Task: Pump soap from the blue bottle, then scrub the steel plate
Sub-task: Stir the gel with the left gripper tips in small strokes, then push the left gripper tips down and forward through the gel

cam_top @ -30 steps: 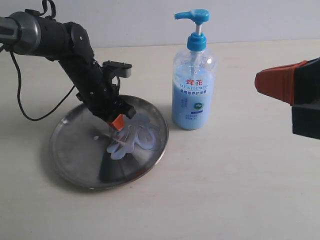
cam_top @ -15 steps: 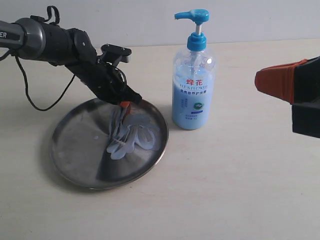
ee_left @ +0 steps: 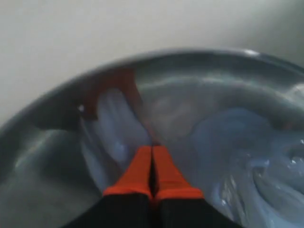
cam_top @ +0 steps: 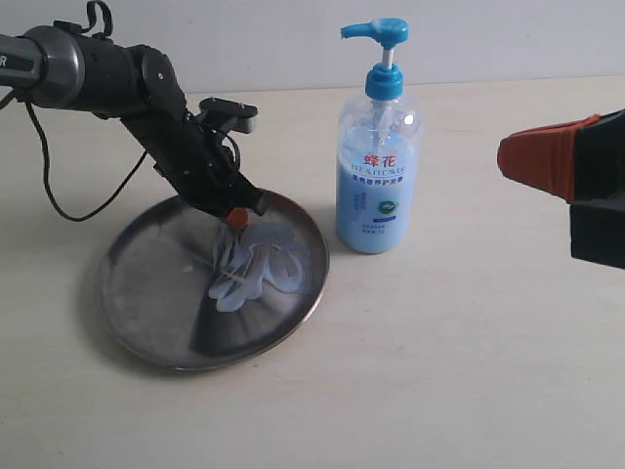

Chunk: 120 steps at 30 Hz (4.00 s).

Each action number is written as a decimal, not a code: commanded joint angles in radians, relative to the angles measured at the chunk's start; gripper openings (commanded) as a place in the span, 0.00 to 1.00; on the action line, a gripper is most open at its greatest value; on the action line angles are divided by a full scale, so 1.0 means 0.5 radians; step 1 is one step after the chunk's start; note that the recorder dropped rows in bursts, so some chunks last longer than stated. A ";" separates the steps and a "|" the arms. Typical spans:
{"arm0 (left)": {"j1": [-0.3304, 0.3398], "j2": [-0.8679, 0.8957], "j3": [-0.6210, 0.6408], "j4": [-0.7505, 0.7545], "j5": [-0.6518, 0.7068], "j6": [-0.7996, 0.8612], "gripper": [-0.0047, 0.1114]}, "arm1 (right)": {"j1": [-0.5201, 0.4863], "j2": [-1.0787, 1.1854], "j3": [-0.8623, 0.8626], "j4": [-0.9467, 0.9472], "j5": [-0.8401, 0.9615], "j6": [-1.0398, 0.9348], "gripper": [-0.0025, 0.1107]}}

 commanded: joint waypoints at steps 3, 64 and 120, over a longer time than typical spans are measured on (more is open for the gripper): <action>-0.004 0.003 0.040 0.116 0.463 -0.102 0.04 | -0.010 -0.004 0.006 0.004 -0.005 -0.012 0.02; -0.004 0.015 0.105 0.016 0.758 0.176 0.04 | -0.010 -0.004 0.006 0.060 0.015 -0.012 0.02; -0.345 0.002 0.105 0.534 0.482 -0.158 0.04 | -0.010 -0.004 0.006 0.274 0.064 -0.239 0.02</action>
